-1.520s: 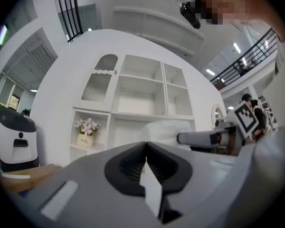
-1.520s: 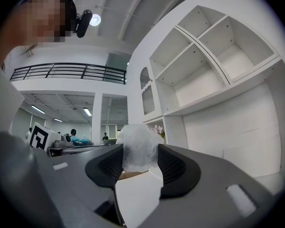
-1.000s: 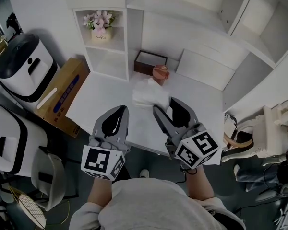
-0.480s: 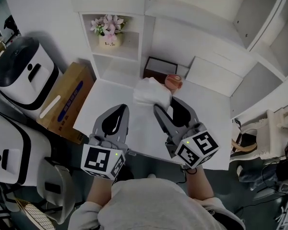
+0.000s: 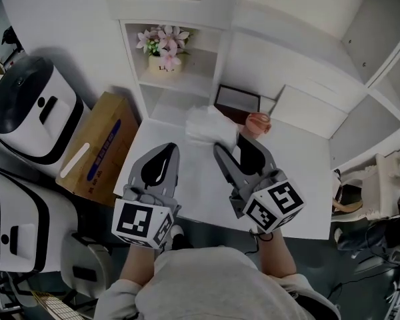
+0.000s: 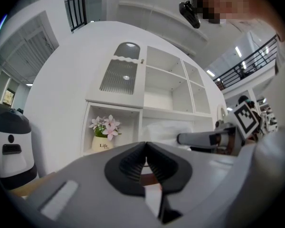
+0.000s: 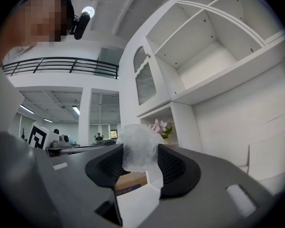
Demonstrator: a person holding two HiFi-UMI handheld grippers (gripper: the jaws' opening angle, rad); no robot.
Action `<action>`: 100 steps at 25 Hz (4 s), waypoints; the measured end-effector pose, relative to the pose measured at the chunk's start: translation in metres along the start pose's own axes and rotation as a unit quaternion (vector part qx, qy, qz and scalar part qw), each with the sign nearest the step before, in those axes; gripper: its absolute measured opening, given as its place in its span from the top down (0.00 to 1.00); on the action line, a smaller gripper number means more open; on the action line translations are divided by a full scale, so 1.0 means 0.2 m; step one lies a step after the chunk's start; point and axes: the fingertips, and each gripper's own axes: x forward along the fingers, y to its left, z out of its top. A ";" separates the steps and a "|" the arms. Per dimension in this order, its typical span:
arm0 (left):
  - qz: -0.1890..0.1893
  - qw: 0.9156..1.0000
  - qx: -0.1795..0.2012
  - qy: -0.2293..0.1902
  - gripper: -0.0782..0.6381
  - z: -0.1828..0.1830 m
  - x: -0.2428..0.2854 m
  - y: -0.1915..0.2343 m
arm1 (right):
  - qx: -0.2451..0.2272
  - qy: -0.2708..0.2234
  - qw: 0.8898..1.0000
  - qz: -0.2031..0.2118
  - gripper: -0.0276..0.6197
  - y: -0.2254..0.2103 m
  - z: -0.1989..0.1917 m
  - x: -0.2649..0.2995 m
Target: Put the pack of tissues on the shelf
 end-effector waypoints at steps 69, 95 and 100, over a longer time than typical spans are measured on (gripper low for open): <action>-0.103 0.994 -0.028 0.030 0.89 -0.14 0.38 0.60 | 0.000 0.009 0.981 -0.194 0.63 -0.37 -0.26 0.84; -0.045 0.998 -0.031 0.032 0.89 -0.15 0.37 0.76 | -0.014 0.051 0.966 -0.255 0.63 -0.53 -0.37 1.03; -0.030 0.999 -0.031 0.033 0.89 -0.15 0.37 0.80 | -0.005 0.059 0.963 -0.262 0.63 -0.55 -0.39 1.07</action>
